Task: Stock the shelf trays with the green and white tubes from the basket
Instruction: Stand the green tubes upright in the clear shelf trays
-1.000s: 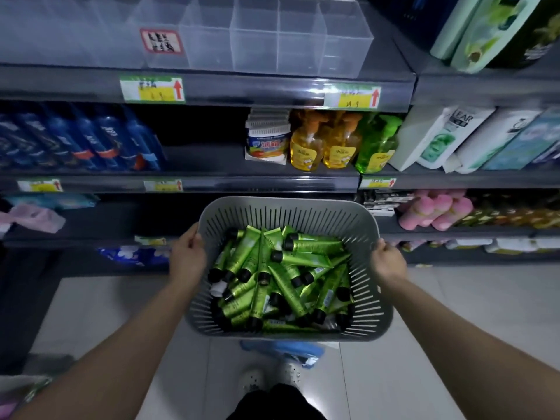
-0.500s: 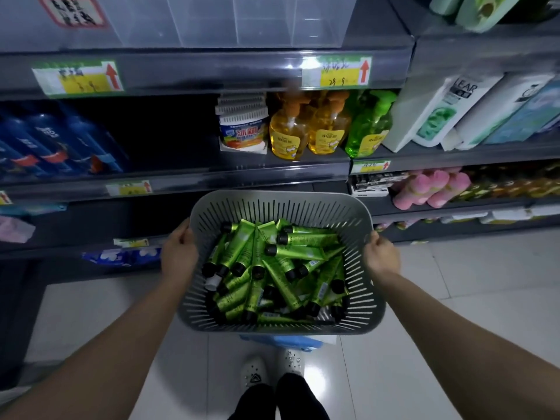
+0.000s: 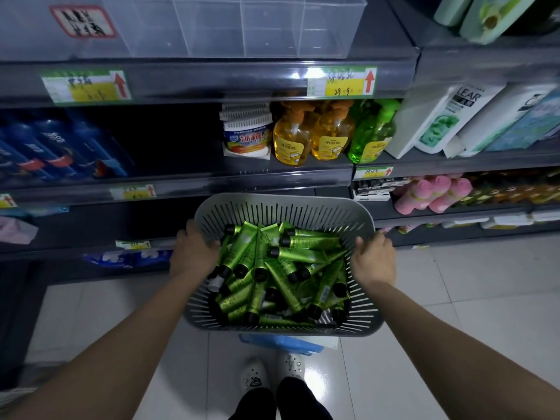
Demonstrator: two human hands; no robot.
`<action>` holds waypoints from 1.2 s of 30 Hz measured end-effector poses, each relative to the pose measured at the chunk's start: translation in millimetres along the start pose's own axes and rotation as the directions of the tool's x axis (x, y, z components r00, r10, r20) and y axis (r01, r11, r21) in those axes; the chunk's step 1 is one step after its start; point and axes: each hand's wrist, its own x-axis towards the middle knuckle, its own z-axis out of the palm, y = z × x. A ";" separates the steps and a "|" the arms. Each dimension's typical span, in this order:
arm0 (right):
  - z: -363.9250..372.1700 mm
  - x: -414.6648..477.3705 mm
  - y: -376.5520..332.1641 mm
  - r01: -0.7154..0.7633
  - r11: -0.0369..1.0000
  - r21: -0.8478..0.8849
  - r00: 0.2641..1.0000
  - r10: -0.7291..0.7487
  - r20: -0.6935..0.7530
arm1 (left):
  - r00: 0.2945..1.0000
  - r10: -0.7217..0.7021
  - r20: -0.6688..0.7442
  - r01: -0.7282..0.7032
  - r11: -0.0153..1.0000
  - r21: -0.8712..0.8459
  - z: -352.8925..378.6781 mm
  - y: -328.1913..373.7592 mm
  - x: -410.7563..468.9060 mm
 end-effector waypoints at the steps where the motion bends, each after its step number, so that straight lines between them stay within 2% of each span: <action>1: 3.8 -4.1 -1.1 0.092 0.992 -0.083 0.995 -0.094 -0.024 | 0.999 0.017 -0.050 -0.012 0.993 0.114 0.0 3.6 -4.7; 4: 16.5 -16.9 -6.6 0.329 0.902 -0.279 0.940 -0.342 0.003 | 0.974 0.192 -0.124 -0.140 0.930 0.341 6.7 10.9 -19.2; 7: 28.1 -35.1 -20.8 0.490 0.814 -0.312 0.872 -0.462 0.163 | 0.954 0.298 -0.018 -0.257 0.849 0.461 22.6 14.6 -28.9; 9: 38.1 -46.4 -29.7 0.529 0.805 -0.269 0.840 -0.449 0.306 | 0.941 0.334 0.053 -0.314 0.805 0.503 32.7 16.8 -33.7; 12: 52.0 -58.4 -37.8 0.529 0.815 -0.235 0.809 -0.401 0.431 | 0.901 0.402 0.160 -0.420 0.724 0.548 49.5 17.4 -37.4; 18: 78.8 -67.2 -37.2 0.440 0.878 -0.188 0.787 -0.277 0.551 | 0.879 0.379 0.289 -0.476 0.676 0.562 84.5 21.7 -35.0; 21: 85.5 -62.5 -38.2 0.411 0.897 -0.166 0.793 -0.261 0.550 | 0.890 0.349 0.294 -0.454 0.735 0.503 97.4 23.0 -29.5; 26: 89.2 -52.0 -38.9 0.373 0.919 -0.128 0.796 -0.246 0.553 | 0.936 0.220 0.277 -0.284 0.934 0.217 105.7 25.9 -28.0; 30: 82.5 -51.3 -34.1 0.133 0.991 0.035 0.799 -0.127 0.588 | 0.957 0.066 0.282 -0.046 0.996 -0.077 101.8 23.9 -24.3; 32: 79.8 -49.4 -32.8 -0.009 0.989 0.146 0.782 -0.084 0.617 | 0.912 -0.058 0.405 0.161 0.961 -0.225 90.0 24.6 -24.8; 34: 75.5 -48.1 -33.6 -0.125 0.963 0.241 0.760 -0.063 0.647 | 0.804 -0.134 0.580 0.352 0.893 -0.281 73.0 24.5 -27.6; 36: 67.7 -47.8 -38.3 -0.218 0.924 0.314 0.733 -0.057 0.677 | 0.738 -0.143 0.660 0.422 0.861 -0.285 54.8 23.3 -32.3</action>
